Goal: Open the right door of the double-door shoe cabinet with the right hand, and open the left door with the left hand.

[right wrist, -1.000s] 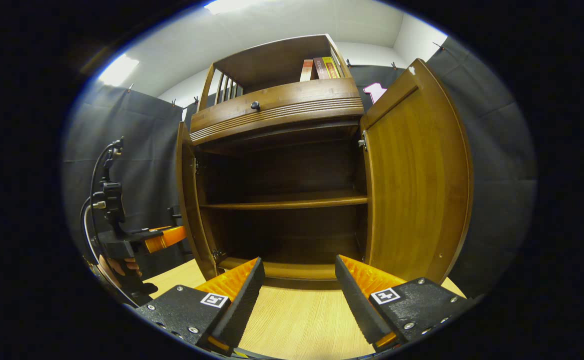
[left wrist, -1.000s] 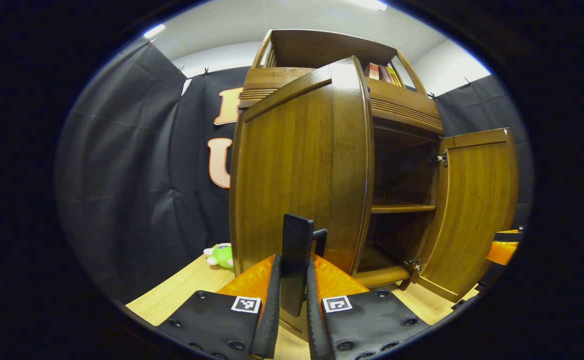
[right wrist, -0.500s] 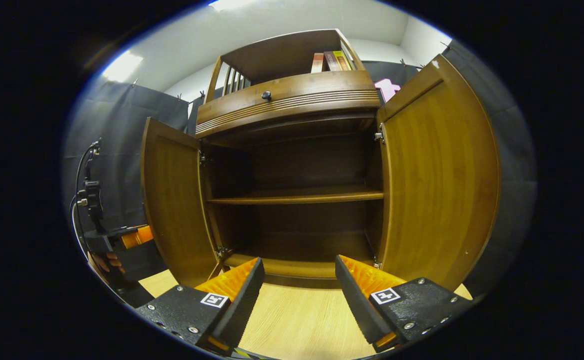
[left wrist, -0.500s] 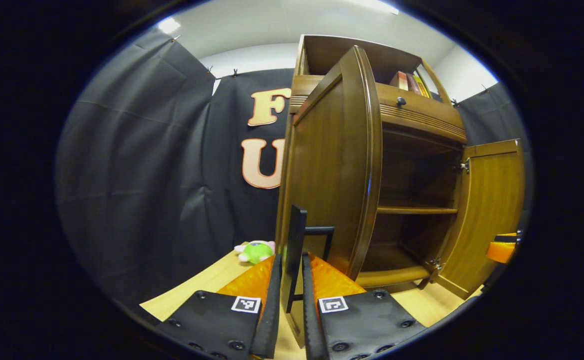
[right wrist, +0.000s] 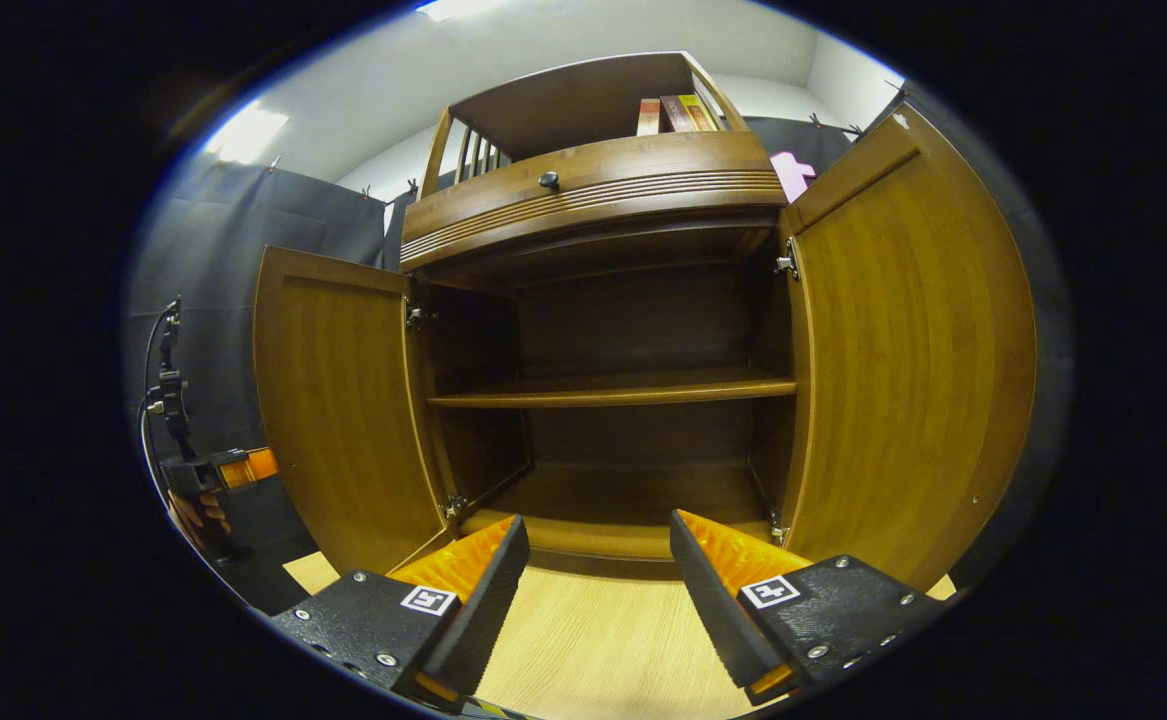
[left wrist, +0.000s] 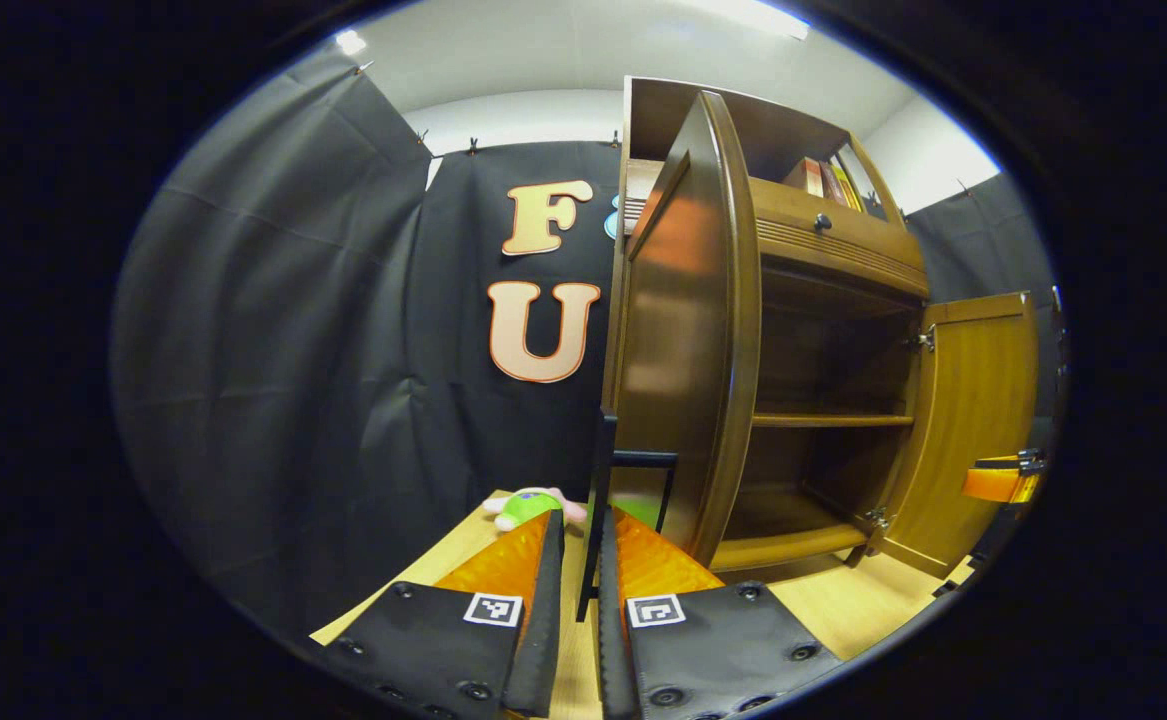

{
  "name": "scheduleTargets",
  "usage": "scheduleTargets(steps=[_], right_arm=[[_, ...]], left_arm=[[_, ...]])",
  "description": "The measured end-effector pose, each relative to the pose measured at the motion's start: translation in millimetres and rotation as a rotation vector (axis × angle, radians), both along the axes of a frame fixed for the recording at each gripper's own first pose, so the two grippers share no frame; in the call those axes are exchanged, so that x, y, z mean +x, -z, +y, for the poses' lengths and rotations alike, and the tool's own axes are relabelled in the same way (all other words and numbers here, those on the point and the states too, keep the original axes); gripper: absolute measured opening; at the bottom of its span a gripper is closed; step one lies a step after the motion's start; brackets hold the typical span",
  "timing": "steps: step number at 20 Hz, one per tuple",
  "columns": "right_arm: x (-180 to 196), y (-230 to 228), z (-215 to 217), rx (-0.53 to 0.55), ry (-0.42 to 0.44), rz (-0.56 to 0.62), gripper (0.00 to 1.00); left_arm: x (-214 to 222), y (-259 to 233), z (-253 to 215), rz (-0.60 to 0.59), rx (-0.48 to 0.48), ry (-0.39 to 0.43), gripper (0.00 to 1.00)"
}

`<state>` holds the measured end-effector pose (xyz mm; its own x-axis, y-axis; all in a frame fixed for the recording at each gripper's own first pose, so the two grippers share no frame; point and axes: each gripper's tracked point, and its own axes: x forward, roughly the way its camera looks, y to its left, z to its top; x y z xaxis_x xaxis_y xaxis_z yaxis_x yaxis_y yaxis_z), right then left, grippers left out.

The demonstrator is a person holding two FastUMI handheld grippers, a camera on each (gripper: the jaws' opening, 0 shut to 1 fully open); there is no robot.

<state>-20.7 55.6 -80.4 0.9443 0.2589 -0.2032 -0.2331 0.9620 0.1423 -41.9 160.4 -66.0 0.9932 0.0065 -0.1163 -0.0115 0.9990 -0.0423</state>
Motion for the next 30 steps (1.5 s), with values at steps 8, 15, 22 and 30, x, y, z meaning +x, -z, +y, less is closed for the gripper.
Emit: scheduleTargets(steps=[8,15,22,30], right_arm=[[-1.6,1.1,-9.8,-0.024,0.030,0.007,0.99],[0.8,5.3,-7.3,-0.019,0.020,0.018,0.99],[16.2,9.2,3.4,-0.001,-0.015,0.023,0.88],[18.7,-4.6,-3.8,0.028,-0.005,-0.013,0.88]], left_arm=[[6.0,0.1,36.6,0.016,-0.075,0.151,0.18],[-18.6,4.4,46.9,0.065,-0.036,0.115,0.24],[-74.8,-52.7,11.2,-0.015,0.004,0.044,0.24],[-10.6,-64.5,-135.9,-0.083,0.002,0.138,0.24]])
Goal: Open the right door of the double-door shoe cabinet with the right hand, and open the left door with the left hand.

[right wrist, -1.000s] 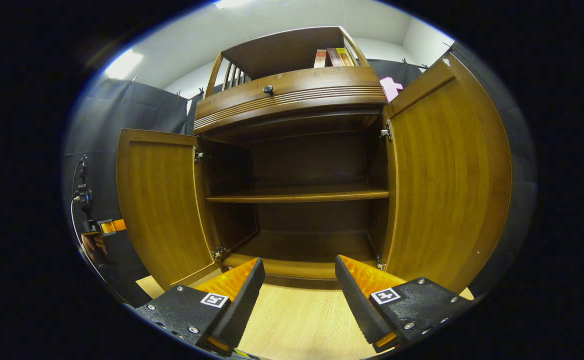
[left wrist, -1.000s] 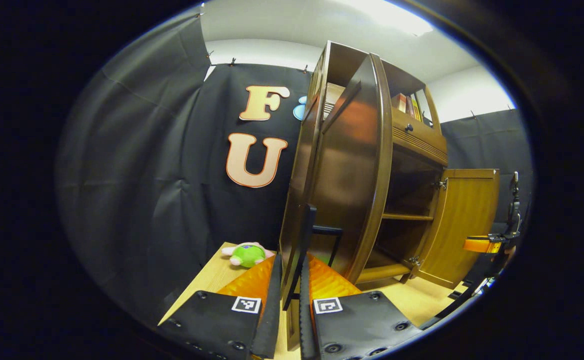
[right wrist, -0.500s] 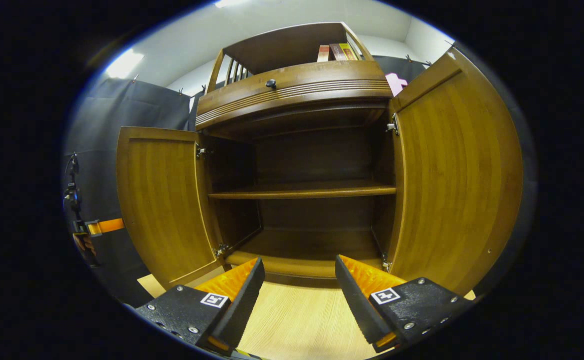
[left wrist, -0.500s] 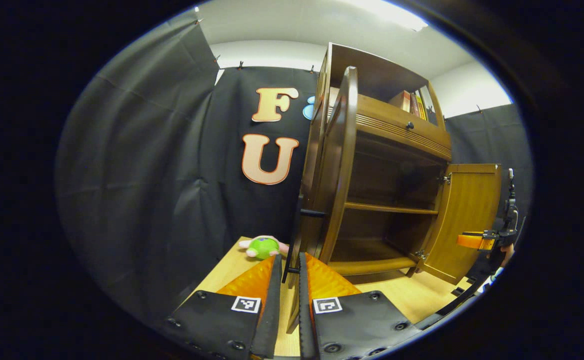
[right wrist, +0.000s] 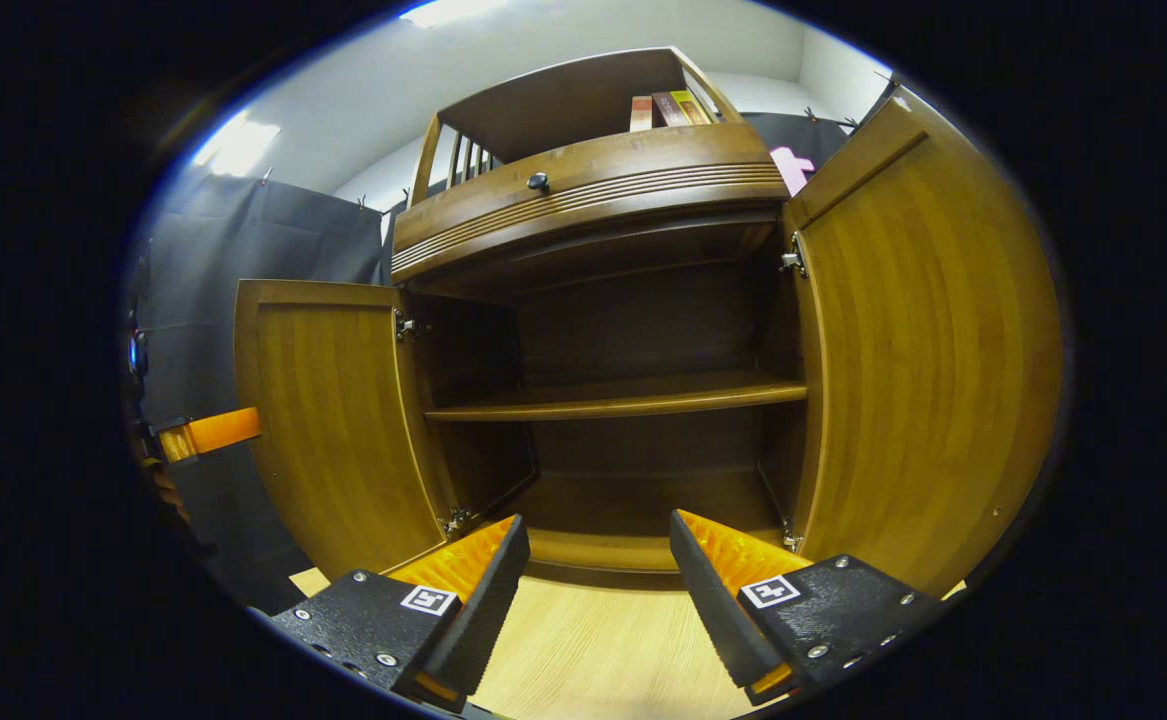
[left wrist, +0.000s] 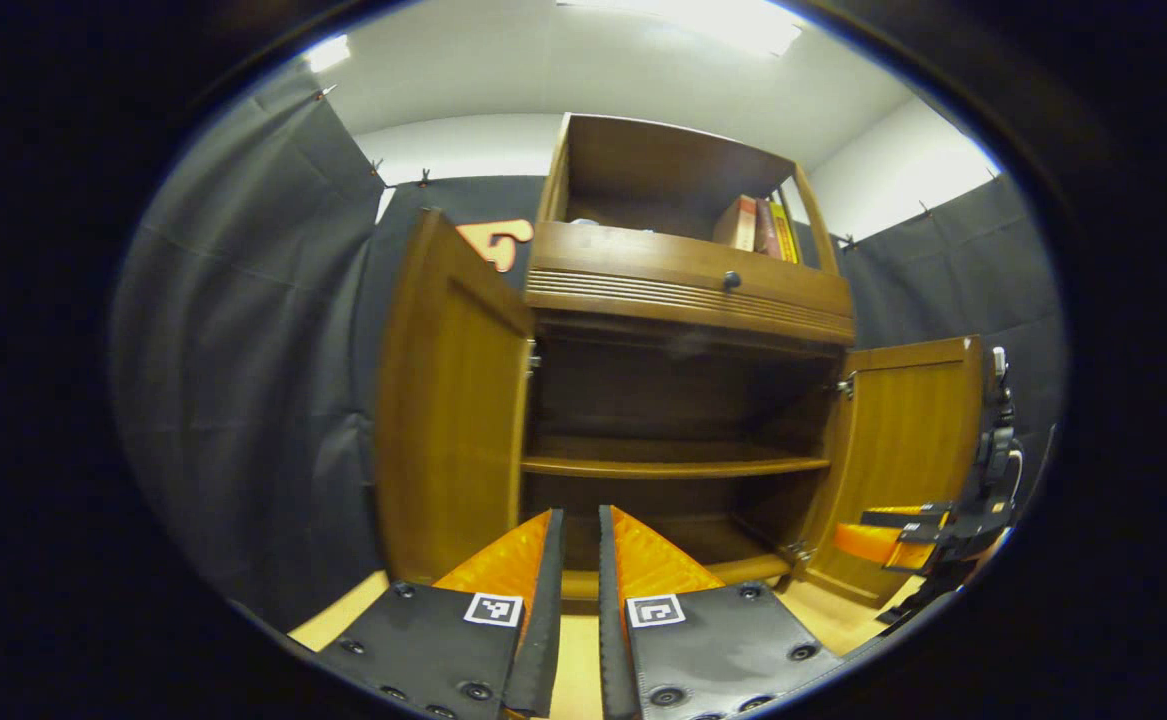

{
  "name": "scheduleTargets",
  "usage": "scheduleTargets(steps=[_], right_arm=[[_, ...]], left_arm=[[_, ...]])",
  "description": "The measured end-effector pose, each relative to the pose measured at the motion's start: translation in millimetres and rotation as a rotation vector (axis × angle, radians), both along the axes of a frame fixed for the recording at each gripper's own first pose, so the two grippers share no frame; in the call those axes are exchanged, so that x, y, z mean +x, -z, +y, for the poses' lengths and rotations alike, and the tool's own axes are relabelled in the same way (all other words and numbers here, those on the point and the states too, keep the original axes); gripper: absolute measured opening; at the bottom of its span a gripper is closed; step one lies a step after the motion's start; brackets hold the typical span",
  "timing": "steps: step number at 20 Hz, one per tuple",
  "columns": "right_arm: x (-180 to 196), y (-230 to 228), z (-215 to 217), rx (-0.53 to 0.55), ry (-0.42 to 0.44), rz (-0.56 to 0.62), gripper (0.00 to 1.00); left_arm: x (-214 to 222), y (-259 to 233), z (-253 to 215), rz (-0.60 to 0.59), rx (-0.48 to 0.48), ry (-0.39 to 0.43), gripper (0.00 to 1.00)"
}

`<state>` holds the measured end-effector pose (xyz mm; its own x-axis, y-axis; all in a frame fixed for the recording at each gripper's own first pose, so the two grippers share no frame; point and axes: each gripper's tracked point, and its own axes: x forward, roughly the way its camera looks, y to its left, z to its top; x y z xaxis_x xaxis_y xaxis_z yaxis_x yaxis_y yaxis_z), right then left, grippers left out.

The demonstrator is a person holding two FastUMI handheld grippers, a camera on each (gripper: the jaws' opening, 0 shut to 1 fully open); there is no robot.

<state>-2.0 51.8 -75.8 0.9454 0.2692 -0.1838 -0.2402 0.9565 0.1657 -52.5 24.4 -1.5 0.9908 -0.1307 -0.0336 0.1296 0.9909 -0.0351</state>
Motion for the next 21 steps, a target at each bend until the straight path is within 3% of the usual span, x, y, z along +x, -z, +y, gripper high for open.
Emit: scheduleTargets(steps=[1,4,5,8,14,16,21], right_arm=[[-2.5,-0.1,-5.0,-0.013,0.011,-0.007,0.88],[-12.5,1.3,-18.8,-0.038,0.044,-0.014,0.88],[-16.8,1.6,-21.1,-0.029,0.052,-0.013,0.88],[-23.9,9.1,-32.4,-0.030,0.082,0.006,0.88],[-24.0,17.8,-49.5,-0.041,0.114,0.037,0.88],[-21.1,16.7,-49.8,-0.038,0.116,0.033,0.88],[-21.0,14.6,-39.7,-0.030,0.091,0.022,0.88]], left_arm=[[12.0,5.5,-11.4,0.001,-0.003,0.006,0.18],[36.9,24.4,-31.1,0.000,0.015,-0.036,0.31],[42.1,32.6,-27.9,0.008,0.038,-0.083,0.31],[50.6,45.0,-30.9,-0.012,0.097,-0.121,0.52],[46.9,47.8,-47.6,-0.044,0.098,-0.086,0.93],[43.2,44.8,-42.9,-0.048,0.078,-0.104,0.99],[37.8,35.5,-32.0,-0.067,0.083,-0.137,0.95]])
